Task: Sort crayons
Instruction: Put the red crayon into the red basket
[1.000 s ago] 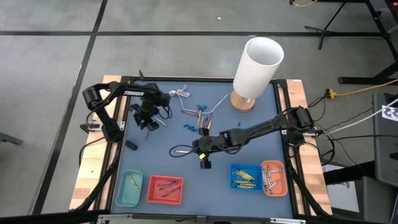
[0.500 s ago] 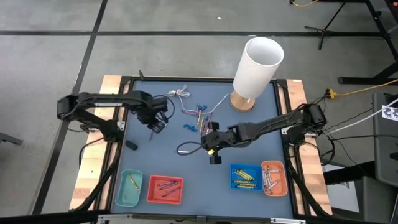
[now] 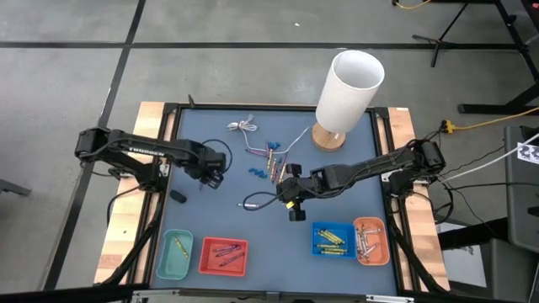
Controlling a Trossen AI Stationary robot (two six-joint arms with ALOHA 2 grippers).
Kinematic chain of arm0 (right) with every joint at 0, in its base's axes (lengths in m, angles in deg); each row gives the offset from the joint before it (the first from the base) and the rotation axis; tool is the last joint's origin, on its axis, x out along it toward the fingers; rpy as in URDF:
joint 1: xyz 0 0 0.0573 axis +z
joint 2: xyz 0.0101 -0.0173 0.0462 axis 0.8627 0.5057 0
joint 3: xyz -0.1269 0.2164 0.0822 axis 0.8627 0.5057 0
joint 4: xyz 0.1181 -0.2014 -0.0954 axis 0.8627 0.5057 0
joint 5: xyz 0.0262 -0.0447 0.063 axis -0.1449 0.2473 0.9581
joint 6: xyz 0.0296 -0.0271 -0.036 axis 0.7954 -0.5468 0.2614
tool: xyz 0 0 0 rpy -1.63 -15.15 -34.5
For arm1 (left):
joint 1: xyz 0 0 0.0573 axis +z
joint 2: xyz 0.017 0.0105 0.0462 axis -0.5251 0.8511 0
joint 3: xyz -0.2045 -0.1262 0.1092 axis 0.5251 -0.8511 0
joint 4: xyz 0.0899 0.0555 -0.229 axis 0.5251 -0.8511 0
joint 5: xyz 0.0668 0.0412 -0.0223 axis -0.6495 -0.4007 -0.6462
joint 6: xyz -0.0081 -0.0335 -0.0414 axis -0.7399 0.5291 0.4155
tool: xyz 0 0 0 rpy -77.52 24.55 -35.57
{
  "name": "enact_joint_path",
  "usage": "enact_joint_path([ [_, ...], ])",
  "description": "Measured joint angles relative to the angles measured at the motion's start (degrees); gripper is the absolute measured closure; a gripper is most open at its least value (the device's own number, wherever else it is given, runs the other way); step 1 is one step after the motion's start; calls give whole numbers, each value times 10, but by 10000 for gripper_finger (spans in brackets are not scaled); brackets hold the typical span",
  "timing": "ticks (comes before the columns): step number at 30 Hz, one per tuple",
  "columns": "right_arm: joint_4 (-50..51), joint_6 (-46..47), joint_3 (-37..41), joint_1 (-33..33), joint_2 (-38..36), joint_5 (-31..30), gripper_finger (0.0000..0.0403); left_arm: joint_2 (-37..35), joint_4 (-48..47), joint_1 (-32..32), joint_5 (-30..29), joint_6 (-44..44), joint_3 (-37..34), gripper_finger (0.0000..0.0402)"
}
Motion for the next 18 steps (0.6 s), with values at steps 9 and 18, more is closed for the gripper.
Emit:
enact_joint_path([
  [9, -4, 0, 0, 0, 0, 0, 400, 0, 99, 3, -3, 26, -87, 297],
  [18, -5, 0, 0, 0, 0, 0, 400, -2, 162, 21, -6, 26, -143, 313],
])
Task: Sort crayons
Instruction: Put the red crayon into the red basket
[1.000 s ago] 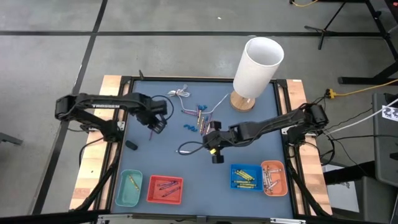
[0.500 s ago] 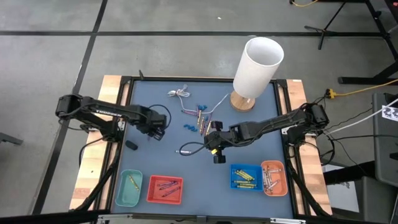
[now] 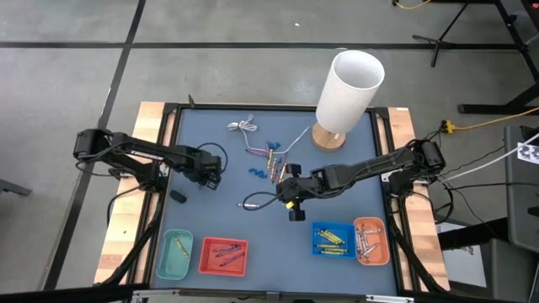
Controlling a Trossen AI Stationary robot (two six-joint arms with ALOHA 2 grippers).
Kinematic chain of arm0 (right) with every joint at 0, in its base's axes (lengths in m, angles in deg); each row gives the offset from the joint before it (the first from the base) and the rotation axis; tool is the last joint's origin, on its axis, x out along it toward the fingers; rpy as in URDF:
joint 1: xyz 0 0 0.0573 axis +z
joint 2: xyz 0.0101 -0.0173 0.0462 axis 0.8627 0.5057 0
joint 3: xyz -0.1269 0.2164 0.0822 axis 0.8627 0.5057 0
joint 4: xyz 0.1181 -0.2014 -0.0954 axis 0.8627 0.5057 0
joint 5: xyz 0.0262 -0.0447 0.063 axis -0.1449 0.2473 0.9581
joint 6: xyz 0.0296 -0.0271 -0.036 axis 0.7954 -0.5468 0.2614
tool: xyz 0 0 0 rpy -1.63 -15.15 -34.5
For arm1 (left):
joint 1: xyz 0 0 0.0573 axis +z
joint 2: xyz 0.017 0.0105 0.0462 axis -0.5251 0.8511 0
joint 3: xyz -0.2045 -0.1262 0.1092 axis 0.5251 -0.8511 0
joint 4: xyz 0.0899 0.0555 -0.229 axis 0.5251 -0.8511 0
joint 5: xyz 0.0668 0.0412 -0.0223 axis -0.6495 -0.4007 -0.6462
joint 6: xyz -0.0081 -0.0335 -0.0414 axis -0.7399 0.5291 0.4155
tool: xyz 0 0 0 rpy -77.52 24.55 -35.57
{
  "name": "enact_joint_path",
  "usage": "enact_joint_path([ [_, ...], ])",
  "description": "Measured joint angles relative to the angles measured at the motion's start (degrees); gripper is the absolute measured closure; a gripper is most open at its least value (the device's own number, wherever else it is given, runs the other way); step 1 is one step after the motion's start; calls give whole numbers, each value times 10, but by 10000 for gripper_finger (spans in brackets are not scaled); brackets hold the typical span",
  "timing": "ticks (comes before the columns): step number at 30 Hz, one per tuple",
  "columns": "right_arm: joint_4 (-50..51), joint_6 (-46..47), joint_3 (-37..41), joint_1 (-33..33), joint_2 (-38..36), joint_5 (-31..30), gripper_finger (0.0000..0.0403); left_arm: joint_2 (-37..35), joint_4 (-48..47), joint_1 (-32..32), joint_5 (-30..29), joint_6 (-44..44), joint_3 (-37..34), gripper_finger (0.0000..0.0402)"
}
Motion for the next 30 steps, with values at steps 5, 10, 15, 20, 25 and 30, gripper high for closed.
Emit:
enact_joint_path([
  [5, -2, 0, 0, 0, 0, 0, 400, 0, 14, 0, 5, -2, -7, 327],
  [10, -2, 0, 0, 0, 0, 0, 400, 1, 16, 0, 7, -2, -8, 359],
  [15, -4, 0, 0, 0, 0, 0, 400, 0, 16, 0, 4, -2, -7, 386],
  [20, -5, 0, 0, 0, 0, 0, 400, -9, 16, 0, 3, -16, -7, 396],
  [25, -5, 0, 0, 0, 0, 0, 400, -41, 24, 0, 7, -62, 13, 396],
  [30, -5, 0, 0, 0, 1, 0, 400, -80, 45, -11, 54, -98, 32, 397],
])
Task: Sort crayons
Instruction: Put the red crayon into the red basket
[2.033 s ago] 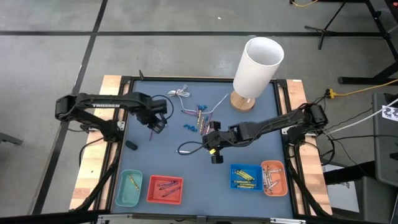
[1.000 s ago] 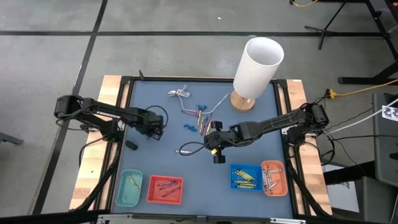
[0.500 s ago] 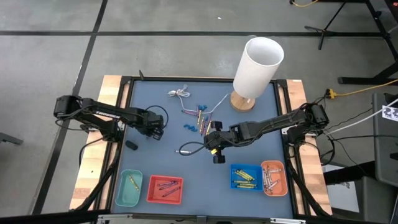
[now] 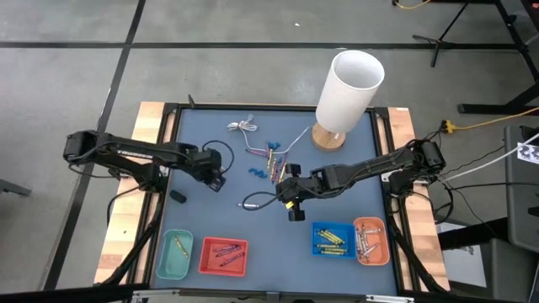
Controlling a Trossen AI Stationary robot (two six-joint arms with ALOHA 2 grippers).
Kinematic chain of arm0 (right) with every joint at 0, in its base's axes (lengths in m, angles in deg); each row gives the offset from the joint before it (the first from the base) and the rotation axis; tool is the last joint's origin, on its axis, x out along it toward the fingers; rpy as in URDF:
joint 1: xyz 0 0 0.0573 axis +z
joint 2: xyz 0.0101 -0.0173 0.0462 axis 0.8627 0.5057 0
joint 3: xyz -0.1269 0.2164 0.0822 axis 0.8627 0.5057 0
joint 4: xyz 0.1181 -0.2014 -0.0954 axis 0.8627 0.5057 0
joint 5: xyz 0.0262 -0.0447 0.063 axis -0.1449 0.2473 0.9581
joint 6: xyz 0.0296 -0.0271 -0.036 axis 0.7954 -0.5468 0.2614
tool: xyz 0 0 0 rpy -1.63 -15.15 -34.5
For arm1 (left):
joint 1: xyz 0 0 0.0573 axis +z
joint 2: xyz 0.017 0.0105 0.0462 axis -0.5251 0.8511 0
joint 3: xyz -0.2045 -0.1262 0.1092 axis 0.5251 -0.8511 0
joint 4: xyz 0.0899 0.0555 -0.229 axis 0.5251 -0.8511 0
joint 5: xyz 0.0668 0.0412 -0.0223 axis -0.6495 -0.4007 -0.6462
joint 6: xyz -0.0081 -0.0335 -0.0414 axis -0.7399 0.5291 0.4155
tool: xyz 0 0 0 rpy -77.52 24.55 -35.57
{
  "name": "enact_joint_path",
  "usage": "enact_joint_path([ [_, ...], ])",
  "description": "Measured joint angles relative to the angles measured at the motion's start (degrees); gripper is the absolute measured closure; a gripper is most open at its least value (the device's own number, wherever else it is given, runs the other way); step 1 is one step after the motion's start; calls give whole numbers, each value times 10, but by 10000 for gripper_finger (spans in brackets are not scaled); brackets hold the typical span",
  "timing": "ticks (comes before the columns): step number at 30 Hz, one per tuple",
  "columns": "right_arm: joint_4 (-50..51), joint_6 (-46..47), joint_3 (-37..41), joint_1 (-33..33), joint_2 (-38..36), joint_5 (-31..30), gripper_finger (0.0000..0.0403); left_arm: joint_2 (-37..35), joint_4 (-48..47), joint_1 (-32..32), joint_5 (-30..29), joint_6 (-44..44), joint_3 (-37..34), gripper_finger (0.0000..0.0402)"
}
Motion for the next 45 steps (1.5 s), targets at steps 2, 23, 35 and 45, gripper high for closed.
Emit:
enact_joint_path([
  [2, 0, 0, 0, 0, 0, 0, 400, -16, 20, -13, 29, -14, 9, 397],
  [23, -34, 0, 0, 0, 0, 0, 400, -16, 322, -382, -42, -22, 16, 397],
  [35, -33, 0, 0, 0, 0, 0, 400, 82, 363, -501, -63, -21, 16, 397],
  [45, -33, 0, 0, 0, 0, 0, 400, 142, 404, -509, -75, -22, 16, 397],
])
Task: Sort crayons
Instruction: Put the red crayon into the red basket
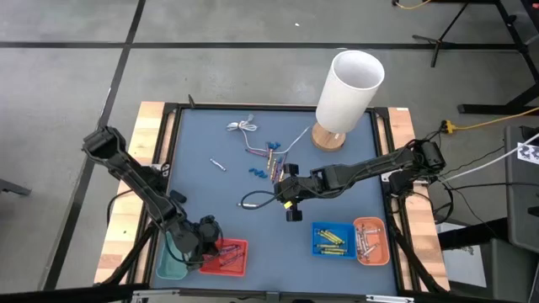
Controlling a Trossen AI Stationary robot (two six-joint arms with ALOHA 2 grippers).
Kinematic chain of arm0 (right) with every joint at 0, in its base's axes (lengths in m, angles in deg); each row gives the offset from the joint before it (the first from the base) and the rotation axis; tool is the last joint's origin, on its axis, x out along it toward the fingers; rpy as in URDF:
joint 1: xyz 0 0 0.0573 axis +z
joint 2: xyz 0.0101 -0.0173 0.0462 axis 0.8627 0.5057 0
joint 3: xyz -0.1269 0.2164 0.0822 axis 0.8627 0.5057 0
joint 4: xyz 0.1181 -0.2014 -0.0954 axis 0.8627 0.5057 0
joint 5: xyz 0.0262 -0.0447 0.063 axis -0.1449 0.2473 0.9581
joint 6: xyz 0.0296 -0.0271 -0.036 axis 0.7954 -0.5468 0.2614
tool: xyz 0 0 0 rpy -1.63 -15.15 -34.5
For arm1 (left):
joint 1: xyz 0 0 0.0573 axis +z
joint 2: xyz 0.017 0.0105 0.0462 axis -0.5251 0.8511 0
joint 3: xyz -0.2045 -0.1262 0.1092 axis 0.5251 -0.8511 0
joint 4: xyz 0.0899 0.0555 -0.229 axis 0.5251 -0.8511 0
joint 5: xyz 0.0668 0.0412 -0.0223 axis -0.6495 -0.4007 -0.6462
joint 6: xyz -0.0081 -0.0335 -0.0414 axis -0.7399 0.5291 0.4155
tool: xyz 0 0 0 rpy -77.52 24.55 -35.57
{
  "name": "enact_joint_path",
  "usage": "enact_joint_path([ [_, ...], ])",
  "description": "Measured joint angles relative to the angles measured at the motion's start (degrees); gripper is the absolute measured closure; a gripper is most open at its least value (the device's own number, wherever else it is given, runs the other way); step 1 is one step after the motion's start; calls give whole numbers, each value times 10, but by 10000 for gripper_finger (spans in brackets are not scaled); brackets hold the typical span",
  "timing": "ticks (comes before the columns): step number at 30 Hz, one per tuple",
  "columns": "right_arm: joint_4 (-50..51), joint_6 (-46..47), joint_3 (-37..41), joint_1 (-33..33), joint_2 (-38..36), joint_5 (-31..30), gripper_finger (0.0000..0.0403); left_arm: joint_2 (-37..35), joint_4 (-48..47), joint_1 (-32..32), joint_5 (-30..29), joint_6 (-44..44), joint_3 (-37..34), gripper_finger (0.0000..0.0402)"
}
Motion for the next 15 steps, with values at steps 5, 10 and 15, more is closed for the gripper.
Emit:
enact_joint_path([
  [5, 0, 0, 0, 0, 0, 0, 400, 3, 1, 0, -1, 2, 0, 397],
  [10, 0, 0, 0, 0, 0, 0, 400, 3, 0, 1, -1, 30, 0, 395],
  [15, 0, 0, 0, 0, 0, 1, 400, 3, -14, 1, -1, 75, 0, 359],
])
